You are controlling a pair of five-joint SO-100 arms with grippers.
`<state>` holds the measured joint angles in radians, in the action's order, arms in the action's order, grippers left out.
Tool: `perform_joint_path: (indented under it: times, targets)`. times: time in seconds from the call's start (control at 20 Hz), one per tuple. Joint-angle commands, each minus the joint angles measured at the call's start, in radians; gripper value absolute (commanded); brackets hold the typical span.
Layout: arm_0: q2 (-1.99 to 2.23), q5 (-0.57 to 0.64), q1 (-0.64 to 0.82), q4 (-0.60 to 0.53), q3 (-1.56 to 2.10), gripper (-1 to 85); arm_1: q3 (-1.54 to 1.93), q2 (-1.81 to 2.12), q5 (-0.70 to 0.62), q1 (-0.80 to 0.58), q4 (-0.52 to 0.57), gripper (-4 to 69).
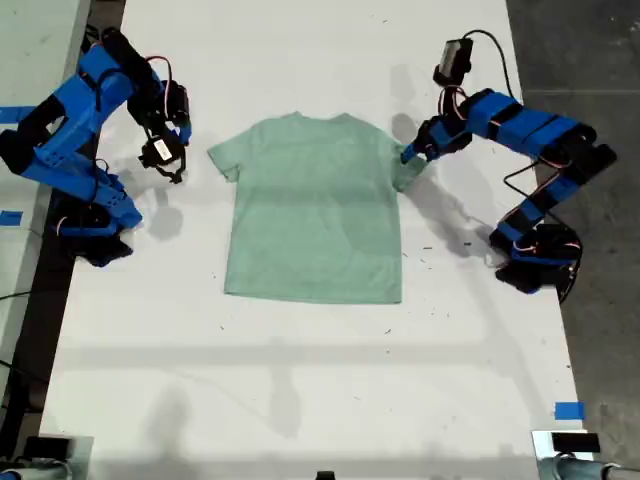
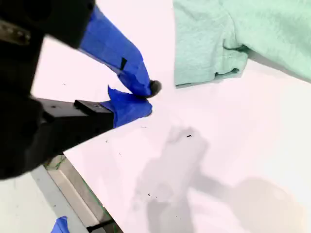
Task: Fold tshirt
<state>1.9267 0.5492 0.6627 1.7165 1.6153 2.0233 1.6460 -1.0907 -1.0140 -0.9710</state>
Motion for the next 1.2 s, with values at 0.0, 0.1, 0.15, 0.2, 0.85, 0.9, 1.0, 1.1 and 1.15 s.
perform_joint_path:
  times: [0.0, 0.1, 0.15, 0.2, 0.85, 0.9, 1.0, 1.1, 1.15]
  targets:
    - [0.005, -0.015, -0.023, -0.003, -0.031, 0.0, -0.032, -0.069, -0.020, 0.006, 0.072, 19.6]
    - [0.005, -0.018, -0.025, -0.005, -0.023, 0.0, -0.055, -0.149, -0.021, 0.011, 0.098, 20.9]
    - [0.005, -0.020, -0.026, -0.005, -0.020, 0.0, -0.083, -0.184, -0.020, 0.012, 0.083, 21.7]
    - [0.005, -0.021, -0.026, -0.006, -0.018, 0.0, -0.097, -0.196, -0.026, 0.015, 0.075, 19.3]
    - [0.040, -0.032, -0.029, -0.021, 0.032, 0.0, -0.224, -0.242, -0.026, 0.052, -0.049, -1.5]
    - [0.051, -0.034, -0.029, -0.021, 0.044, 0.0, -0.264, -0.232, -0.011, 0.057, -0.104, -1.5]
    - [0.074, -0.038, -0.028, -0.028, 0.069, 0.0, -0.357, -0.204, 0.026, 0.069, -0.210, -1.5]
    - [0.080, -0.040, -0.028, -0.032, 0.075, 0.0, -0.483, -0.201, 0.083, 0.095, -0.327, -1.5]
    - [0.080, -0.040, -0.028, -0.037, 0.078, 0.0, -0.541, -0.201, 0.117, 0.110, -0.379, -1.5]
